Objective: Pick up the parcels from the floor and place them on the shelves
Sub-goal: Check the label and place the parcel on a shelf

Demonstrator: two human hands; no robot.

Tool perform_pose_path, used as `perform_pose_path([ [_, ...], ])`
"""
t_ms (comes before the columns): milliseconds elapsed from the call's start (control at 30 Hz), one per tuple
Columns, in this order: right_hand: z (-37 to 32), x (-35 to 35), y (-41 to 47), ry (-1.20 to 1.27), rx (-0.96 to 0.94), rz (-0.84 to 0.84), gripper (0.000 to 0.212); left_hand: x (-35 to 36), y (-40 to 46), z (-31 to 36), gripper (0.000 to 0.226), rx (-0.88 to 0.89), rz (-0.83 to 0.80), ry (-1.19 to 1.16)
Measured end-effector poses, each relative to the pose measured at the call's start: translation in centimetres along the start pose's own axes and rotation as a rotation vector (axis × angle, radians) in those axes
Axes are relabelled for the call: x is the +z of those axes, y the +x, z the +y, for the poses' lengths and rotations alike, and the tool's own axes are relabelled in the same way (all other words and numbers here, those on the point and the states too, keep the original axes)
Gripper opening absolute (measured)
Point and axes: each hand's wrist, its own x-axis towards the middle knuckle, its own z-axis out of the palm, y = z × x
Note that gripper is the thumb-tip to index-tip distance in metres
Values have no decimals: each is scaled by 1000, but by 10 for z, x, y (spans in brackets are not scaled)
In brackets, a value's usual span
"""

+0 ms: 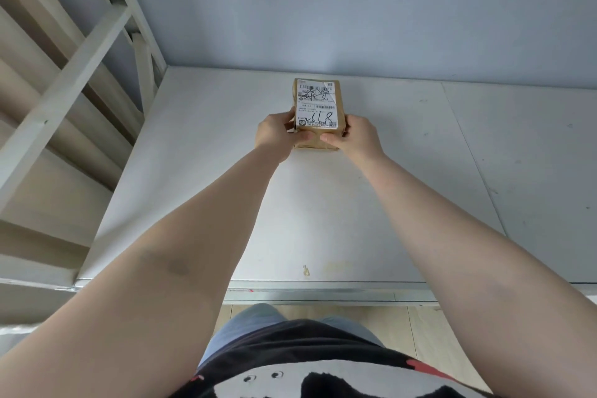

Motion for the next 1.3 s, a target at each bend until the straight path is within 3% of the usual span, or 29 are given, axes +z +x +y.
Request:
perform_pose_path([
  [400,-1,0,0,-9,17,14,41,4,3,-1,56,40,5,23],
  [1000,-4,1,-2,-14,63,9,46,3,-2,5,72,27,-21,78],
  [1300,-6,1,-3,-26,82,-5,43,3,-14,15,66,32,4,110],
])
